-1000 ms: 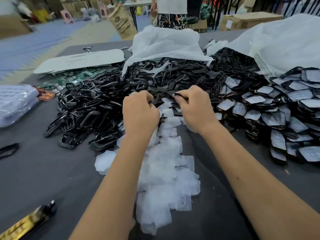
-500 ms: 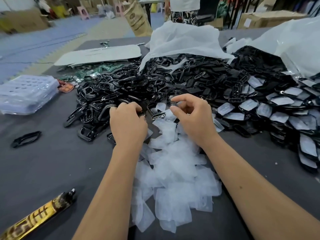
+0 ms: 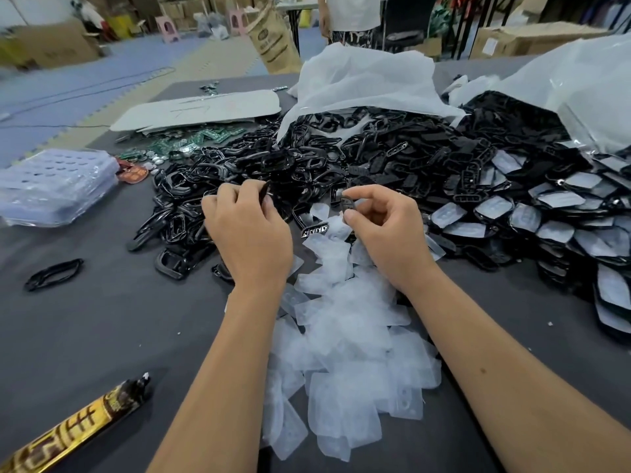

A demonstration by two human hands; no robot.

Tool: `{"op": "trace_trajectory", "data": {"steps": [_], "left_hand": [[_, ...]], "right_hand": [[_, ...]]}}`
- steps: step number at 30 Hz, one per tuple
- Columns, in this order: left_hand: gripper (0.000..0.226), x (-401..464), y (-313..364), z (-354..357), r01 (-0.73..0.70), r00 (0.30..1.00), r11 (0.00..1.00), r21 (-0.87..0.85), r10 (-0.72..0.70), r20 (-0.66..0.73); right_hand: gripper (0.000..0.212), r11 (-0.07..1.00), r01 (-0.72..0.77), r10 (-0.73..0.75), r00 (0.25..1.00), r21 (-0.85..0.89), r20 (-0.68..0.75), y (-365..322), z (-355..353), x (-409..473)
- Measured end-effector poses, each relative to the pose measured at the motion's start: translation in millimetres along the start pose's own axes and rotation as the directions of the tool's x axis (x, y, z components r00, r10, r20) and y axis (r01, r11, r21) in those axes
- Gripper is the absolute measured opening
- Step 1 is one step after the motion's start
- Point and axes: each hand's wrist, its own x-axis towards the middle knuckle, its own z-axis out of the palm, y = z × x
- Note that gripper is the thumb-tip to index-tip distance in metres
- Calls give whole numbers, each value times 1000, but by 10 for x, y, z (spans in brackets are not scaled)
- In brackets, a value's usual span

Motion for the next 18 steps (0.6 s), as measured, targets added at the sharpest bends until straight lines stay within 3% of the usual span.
{"op": "trace_trajectory", "data": {"steps": [2,4,6,8,12,15,18], "left_hand": [[12,2,26,1,-48,999,987,-151,47,-11],[11,-5,68,21,2,998,940,-341,17,54],[15,-28,143,36,232,963,790,-567,-104,250],[17,-42,181,66,390,908,642,-660,-148,392],[9,-45,142,160,340,901,727,-597,-70,428],[19,-61,96,212,300,896,807,-509,-55,441],[14,-61,109,230,298,899,804,-515,-55,435]], "right_hand": [[25,1000,-10,10,1000,20,12,-8,1,-5],[26,999,-20,18,999,50,27,-21,-2,-8],[27,997,-22,19,999,72,34,-32,-5,-12],[28,996,-15,12,999,83,31,-45,-9,-20],[29,996,-3,0,1000,90,29,-65,-21,-30],[28,996,2,-4,1000,92,23,-59,-14,-23],[23,998,2,-3,1000,68,5,-51,9,-19]]}}
